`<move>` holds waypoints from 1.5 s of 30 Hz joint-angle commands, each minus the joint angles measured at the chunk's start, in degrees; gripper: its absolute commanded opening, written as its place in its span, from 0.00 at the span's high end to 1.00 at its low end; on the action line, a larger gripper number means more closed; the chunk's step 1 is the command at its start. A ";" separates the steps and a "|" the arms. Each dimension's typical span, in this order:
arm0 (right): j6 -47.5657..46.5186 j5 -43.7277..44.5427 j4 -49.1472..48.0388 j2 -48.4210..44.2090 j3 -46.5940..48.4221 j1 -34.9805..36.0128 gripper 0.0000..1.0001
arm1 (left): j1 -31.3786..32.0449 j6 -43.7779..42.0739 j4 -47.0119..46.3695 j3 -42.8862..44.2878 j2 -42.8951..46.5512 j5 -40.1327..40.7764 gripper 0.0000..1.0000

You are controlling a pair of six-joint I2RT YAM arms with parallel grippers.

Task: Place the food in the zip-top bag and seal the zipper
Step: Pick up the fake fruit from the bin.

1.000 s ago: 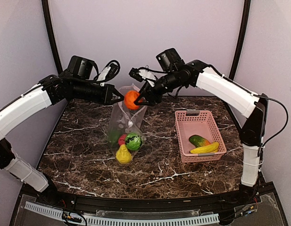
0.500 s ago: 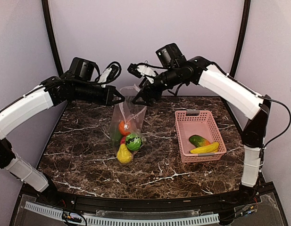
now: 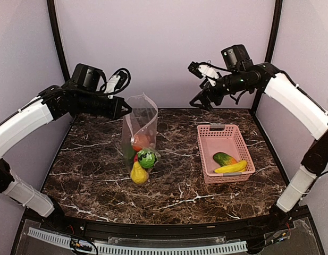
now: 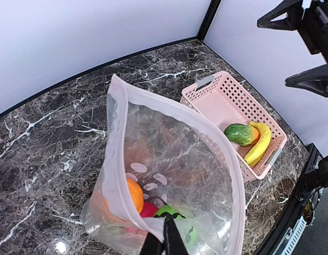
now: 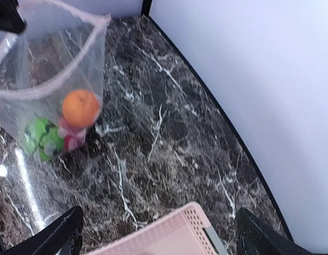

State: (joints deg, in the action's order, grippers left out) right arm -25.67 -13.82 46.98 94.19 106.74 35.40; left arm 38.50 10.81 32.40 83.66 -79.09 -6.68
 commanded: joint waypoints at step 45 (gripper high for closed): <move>-26.66 4.22 24.66 -6.35 -36.61 -16.24 0.39 | -0.01 2.06 -2.81 1.48 -7.21 -8.50 0.99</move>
State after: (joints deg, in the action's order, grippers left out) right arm -47.59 -10.55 67.79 90.17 72.16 19.33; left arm 38.50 12.67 30.00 86.13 -87.00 -14.39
